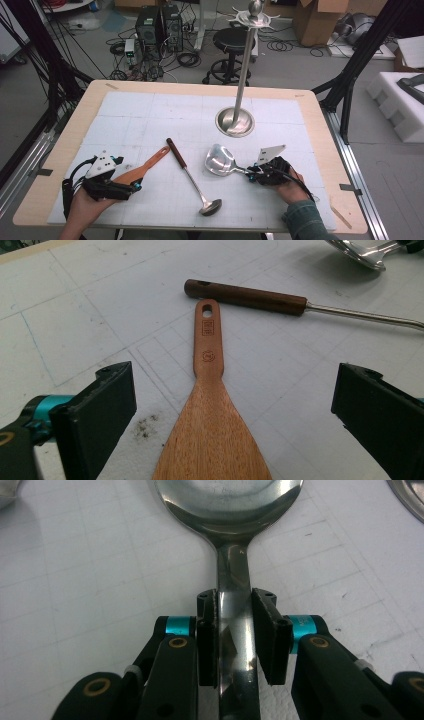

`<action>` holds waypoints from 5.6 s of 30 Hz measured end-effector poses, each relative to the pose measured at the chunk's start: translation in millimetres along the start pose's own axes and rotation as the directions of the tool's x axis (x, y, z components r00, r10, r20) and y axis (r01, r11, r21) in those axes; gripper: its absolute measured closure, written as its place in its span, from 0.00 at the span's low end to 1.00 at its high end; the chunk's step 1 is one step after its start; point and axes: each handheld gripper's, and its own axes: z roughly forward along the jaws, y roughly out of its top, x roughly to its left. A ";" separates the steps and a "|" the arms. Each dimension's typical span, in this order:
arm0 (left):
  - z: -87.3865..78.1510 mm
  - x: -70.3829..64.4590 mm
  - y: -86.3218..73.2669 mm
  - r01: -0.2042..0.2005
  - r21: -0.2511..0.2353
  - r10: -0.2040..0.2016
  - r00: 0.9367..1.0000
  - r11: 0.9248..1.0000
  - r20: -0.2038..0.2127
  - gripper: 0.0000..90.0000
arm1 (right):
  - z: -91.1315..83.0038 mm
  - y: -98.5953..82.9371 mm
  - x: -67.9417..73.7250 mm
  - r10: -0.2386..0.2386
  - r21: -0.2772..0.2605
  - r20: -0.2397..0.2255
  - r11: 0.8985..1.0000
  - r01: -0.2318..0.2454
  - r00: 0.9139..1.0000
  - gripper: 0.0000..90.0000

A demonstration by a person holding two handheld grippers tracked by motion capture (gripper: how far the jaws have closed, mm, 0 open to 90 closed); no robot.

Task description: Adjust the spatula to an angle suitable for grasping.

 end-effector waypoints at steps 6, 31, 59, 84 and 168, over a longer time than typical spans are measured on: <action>-0.3 -0.1 0.3 -0.003 0.000 0.003 1.000 1.000 -0.001 0.05 | 0.0 1.8 0.9 -0.008 -0.012 -0.006 1.000 0.008 1.000 0.83; -1.5 0.0 0.9 -0.004 -0.011 0.004 1.000 1.000 -0.001 0.05 | 19.6 54.9 7.0 -0.077 -0.055 -0.111 0.996 0.071 0.991 0.83; -3.1 0.1 0.1 -0.010 -0.006 0.010 1.000 1.000 0.002 0.05 | 70.3 124.7 16.3 -0.176 -0.058 -0.220 0.984 0.167 0.959 0.87; -3.3 -0.8 0.6 -0.012 -0.007 0.012 1.000 1.000 0.004 0.05 | 54.8 94.9 1.9 -0.052 -0.069 -0.233 0.997 0.037 0.971 0.67; 1.9 -0.1 2.4 -0.014 -0.020 0.015 0.999 1.000 0.035 0.05 | 27.6 27.0 -6.7 -0.065 -0.049 -0.210 0.997 0.056 0.976 0.71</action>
